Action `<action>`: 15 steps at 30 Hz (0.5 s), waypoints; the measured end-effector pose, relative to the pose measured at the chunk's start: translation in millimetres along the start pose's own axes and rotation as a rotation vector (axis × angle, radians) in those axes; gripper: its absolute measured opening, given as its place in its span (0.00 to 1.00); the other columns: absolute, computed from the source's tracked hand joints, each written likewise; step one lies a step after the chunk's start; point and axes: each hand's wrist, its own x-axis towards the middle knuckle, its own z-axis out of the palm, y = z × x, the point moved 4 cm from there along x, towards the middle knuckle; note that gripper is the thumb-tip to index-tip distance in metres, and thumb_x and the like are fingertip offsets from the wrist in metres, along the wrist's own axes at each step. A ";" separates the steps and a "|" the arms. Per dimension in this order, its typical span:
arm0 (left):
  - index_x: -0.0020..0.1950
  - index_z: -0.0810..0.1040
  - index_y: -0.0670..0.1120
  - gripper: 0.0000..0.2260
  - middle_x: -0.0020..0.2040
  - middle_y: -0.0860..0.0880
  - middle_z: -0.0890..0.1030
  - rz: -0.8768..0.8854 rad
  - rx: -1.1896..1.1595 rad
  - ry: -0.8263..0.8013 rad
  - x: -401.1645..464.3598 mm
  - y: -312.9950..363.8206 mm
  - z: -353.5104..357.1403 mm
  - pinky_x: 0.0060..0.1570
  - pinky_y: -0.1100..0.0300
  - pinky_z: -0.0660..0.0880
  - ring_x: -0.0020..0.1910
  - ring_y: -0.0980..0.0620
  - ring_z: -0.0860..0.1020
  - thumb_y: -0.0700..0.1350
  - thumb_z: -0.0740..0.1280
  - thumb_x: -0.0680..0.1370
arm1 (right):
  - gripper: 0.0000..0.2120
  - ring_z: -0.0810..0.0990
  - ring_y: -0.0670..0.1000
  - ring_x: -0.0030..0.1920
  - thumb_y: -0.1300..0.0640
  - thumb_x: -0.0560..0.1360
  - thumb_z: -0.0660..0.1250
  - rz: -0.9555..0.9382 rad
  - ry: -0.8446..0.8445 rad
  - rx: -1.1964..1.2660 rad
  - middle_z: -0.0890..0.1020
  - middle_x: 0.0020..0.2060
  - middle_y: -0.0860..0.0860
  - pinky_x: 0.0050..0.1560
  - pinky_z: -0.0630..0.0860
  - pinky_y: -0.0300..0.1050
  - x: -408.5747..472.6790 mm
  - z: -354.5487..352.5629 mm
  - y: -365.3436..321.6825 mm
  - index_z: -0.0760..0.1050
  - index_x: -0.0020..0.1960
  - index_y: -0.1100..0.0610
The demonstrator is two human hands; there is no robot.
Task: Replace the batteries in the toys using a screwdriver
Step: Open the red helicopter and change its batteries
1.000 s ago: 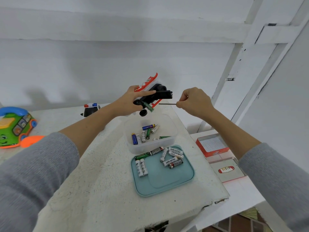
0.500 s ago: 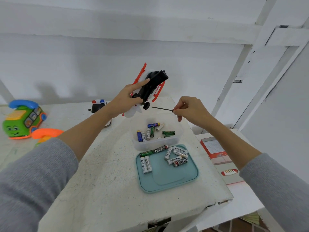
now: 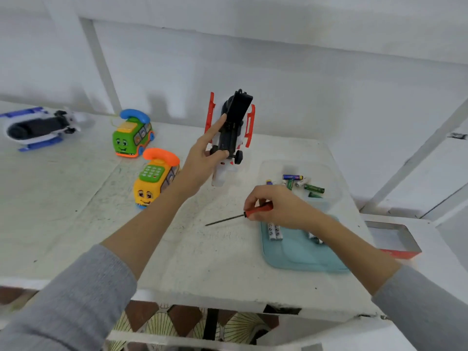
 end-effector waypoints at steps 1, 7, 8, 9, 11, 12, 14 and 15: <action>0.75 0.59 0.54 0.30 0.69 0.57 0.67 -0.008 -0.003 0.022 -8.0 -3.6 -4.0 0.48 0.72 0.72 0.50 0.72 0.76 0.29 0.58 0.78 | 0.05 0.74 0.39 0.38 0.63 0.70 0.72 -0.029 -0.016 -0.030 0.77 0.41 0.45 0.43 0.70 0.27 2.6 10.6 -2.3 0.80 0.45 0.57; 0.77 0.58 0.50 0.30 0.65 0.65 0.66 -0.049 -0.025 0.134 -42.3 -18.6 -13.8 0.49 0.70 0.74 0.49 0.74 0.74 0.29 0.59 0.78 | 0.07 0.74 0.50 0.47 0.63 0.68 0.73 -0.120 -0.056 -0.108 0.76 0.42 0.47 0.50 0.70 0.41 12.5 57.0 -1.0 0.81 0.46 0.59; 0.77 0.57 0.48 0.30 0.66 0.65 0.64 -0.045 -0.035 0.144 -45.1 -16.8 -13.4 0.48 0.73 0.73 0.50 0.77 0.72 0.28 0.58 0.78 | 0.07 0.73 0.50 0.48 0.63 0.68 0.73 -0.118 -0.049 -0.127 0.75 0.42 0.47 0.51 0.70 0.42 13.0 60.1 0.2 0.81 0.46 0.58; 0.77 0.56 0.48 0.30 0.66 0.65 0.63 -0.042 -0.042 0.151 -47.1 -15.3 -12.9 0.47 0.75 0.71 0.51 0.79 0.71 0.28 0.58 0.78 | 0.07 0.73 0.50 0.48 0.62 0.68 0.73 -0.112 -0.045 -0.137 0.75 0.42 0.47 0.51 0.70 0.42 13.3 62.1 1.7 0.81 0.46 0.58; 0.77 0.56 0.47 0.30 0.65 0.65 0.62 -0.037 -0.038 0.158 -48.7 -13.3 -12.5 0.46 0.76 0.70 0.51 0.81 0.69 0.27 0.58 0.78 | 0.07 0.73 0.50 0.48 0.62 0.68 0.73 -0.103 -0.046 -0.144 0.76 0.42 0.47 0.51 0.70 0.42 14.0 64.0 3.1 0.81 0.46 0.57; 0.77 0.56 0.47 0.31 0.65 0.66 0.62 -0.038 -0.036 0.161 -48.2 -13.1 -12.4 0.46 0.77 0.70 0.50 0.81 0.70 0.27 0.58 0.78 | 0.07 0.73 0.50 0.48 0.62 0.68 0.73 -0.101 -0.048 -0.147 0.76 0.42 0.47 0.51 0.70 0.42 14.4 64.0 3.6 0.81 0.46 0.57; 0.77 0.56 0.47 0.31 0.64 0.66 0.62 -0.040 -0.032 0.167 -47.8 -12.9 -12.4 0.46 0.77 0.70 0.49 0.81 0.70 0.27 0.58 0.78 | 0.08 0.73 0.49 0.47 0.61 0.68 0.73 -0.100 -0.045 -0.146 0.76 0.42 0.46 0.51 0.71 0.42 15.3 63.4 4.3 0.81 0.46 0.56; 0.77 0.56 0.47 0.31 0.65 0.66 0.62 -0.036 -0.032 0.172 -47.7 -12.9 -12.2 0.45 0.77 0.70 0.50 0.81 0.70 0.28 0.58 0.78 | 0.08 0.73 0.49 0.47 0.61 0.68 0.74 -0.098 -0.041 -0.143 0.76 0.42 0.46 0.51 0.71 0.43 15.6 62.9 4.3 0.81 0.47 0.56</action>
